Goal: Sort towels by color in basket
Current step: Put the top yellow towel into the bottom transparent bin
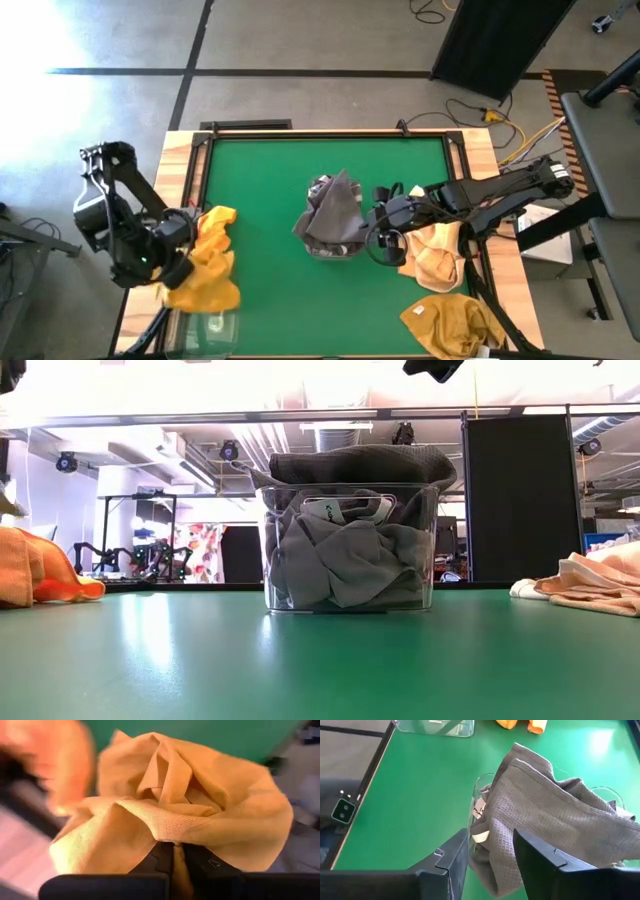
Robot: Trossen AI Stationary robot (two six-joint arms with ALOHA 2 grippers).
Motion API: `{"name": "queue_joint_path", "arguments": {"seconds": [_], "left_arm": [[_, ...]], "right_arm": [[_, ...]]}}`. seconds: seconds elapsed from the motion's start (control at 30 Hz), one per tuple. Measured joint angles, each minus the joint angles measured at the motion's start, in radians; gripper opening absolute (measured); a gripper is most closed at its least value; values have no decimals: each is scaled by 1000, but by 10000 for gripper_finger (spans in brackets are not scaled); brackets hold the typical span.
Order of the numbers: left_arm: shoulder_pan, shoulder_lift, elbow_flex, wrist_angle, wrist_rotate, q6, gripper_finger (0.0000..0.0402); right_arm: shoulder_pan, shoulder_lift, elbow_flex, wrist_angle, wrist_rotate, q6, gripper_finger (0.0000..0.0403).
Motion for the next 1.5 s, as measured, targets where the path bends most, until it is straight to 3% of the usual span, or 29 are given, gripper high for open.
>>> {"name": "queue_joint_path", "arguments": {"seconds": [0.1, 0.2, 0.5, 0.67, 0.77, 0.93, 1.03, 1.27, 1.4, 1.5], "left_arm": [[1, -9, -51, -20, 10, 4, 0], [4, -16, -126, 68, 35, 28, 0], [5, 19, -402, 685, 347, -3, 0], [7, 75, -503, 785, 507, -18, 1], [8, 81, -557, 832, 547, -16, 2], [38, 49, -614, 738, 496, 39, 4], [78, 47, -625, 618, 421, 132, 4], [202, 57, -625, 556, 292, 403, 5], [223, 95, -628, 514, 353, 532, 8], [223, 137, -629, 495, 435, 542, 24]], "right_arm": [[0, 0, -5, -1, 0, 21, 138], [0, 0, -6, 0, 1, 42, 135], [0, 0, -8, 2, 1, 58, 143], [0, 0, -8, 3, 1, 68, 148], [0, 0, -9, 5, 2, 84, 145], [0, 0, -9, 15, 1, 85, 135], [-2, 0, -9, 34, 2, 68, 131], [-3, 0, -9, 57, 2, 58, 137], [-3, 0, -9, 57, 2, 58, 144], [-2, 0, -10, 54, 2, 59, 148]]}}
